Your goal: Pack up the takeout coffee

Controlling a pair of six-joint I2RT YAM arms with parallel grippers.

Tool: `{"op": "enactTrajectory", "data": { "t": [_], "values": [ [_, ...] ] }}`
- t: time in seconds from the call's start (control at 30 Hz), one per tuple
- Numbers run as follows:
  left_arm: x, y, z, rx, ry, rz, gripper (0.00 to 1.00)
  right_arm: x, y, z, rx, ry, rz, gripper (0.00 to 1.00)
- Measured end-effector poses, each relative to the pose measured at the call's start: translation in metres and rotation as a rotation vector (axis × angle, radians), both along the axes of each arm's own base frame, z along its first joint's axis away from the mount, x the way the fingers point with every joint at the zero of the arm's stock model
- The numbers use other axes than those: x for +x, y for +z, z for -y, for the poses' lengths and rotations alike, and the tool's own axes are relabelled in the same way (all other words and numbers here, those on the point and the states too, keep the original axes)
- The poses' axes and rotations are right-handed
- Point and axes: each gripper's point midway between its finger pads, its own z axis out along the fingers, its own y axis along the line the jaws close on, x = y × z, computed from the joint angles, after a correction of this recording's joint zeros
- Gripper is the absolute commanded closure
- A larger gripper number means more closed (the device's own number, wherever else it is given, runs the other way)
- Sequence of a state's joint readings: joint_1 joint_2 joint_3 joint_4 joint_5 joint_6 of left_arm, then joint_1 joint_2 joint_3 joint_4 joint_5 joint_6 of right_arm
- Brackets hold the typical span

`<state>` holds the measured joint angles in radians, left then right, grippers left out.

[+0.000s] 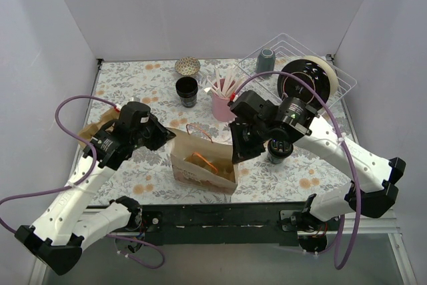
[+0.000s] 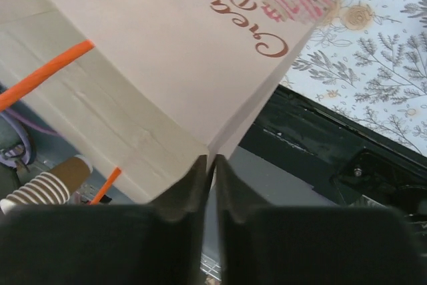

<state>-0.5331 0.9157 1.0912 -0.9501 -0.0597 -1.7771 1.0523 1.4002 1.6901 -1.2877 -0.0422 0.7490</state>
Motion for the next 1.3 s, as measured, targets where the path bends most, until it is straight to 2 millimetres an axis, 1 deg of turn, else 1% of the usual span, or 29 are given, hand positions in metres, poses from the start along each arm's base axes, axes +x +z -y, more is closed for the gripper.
{"op": "enactTrajectory", "data": {
  "t": [0.03,0.07,0.13,0.17,0.23,0.27,0.3,0.37,0.4,0.43,0.47,0.5,0.57,0.67,0.8,0.83,0.93,1.0,1.1,1.17,1.3],
  "values": [
    [0.0,0.002,0.001,-0.003,-0.003,0.002,0.93,0.0,-0.003,0.001,-0.012,-0.006,0.0,0.99],
    [0.0,0.003,0.001,-0.006,-0.008,0.006,0.83,0.001,-0.006,0.003,-0.025,-0.013,0.005,0.99],
    [0.0,0.008,0.006,-0.024,-0.028,0.02,0.82,0.009,-0.007,0.007,-0.047,-0.033,0.042,0.99],
    [0.001,0.012,0.009,-0.034,-0.05,0.039,0.82,0.013,-0.007,0.009,-0.058,-0.035,0.067,0.99],
    [0.005,0.024,0.019,-0.07,-0.106,0.103,0.93,0.027,-0.003,0.013,-0.087,-0.031,0.148,0.99],
    [0.006,0.031,0.024,-0.087,-0.134,0.138,0.97,0.037,0.003,0.014,-0.103,-0.021,0.201,0.99],
    [0.006,0.037,0.028,-0.099,-0.162,0.172,1.0,0.05,0.015,0.013,-0.109,-0.014,0.268,0.99],
    [0.007,0.046,0.036,-0.126,-0.217,0.227,1.0,0.078,0.04,0.009,-0.11,-0.027,0.397,0.99],
    [0.005,0.046,0.04,-0.141,-0.239,0.239,1.0,0.09,0.049,0.007,-0.107,-0.037,0.458,0.99],
    [0.003,0.042,0.043,-0.154,-0.26,0.236,1.0,0.097,0.052,0.009,-0.111,-0.041,0.489,0.99],
    [-0.001,0.035,0.045,-0.161,-0.278,0.224,1.0,0.103,0.05,0.015,-0.124,-0.044,0.509,0.99],
    [-0.004,0.027,0.047,-0.163,-0.294,0.203,1.0,0.105,0.043,0.022,-0.153,-0.037,0.509,0.99],
    [-0.007,0.02,0.047,-0.157,-0.308,0.188,1.0,0.107,0.034,0.029,-0.195,-0.028,0.505,0.99],
    [-0.009,0.022,0.049,-0.155,-0.338,0.211,1.0,0.117,0.031,0.033,-0.226,-0.021,0.549,0.99],
    [-0.012,0.02,0.052,-0.138,-0.405,0.264,1.0,0.122,0.024,0.035,-0.179,0.021,0.662,0.99],
    [-0.011,0.021,0.052,-0.123,-0.421,0.287,1.0,0.119,0.02,0.038,-0.154,0.039,0.695,0.99],
    [-0.007,0.03,0.048,-0.073,-0.444,0.401,1.0,0.102,0.0,0.053,-0.073,0.112,0.774,0.99],
    [-0.007,0.031,0.042,-0.044,-0.445,0.464,1.0,0.094,-0.006,0.059,-0.027,0.137,0.82,0.99],
    [-0.009,0.034,0.037,-0.021,-0.449,0.524,1.0,0.096,0.0,0.053,0.03,0.161,0.896,0.99],
    [-0.005,0.04,0.037,-0.005,-0.451,0.557,1.0,0.105,0.008,0.045,0.035,0.178,0.945,0.99],
    [0.009,0.051,0.041,0.057,-0.481,0.623,1.0,0.126,0.008,0.025,-0.012,0.229,0.994,0.99]
  ]
}}
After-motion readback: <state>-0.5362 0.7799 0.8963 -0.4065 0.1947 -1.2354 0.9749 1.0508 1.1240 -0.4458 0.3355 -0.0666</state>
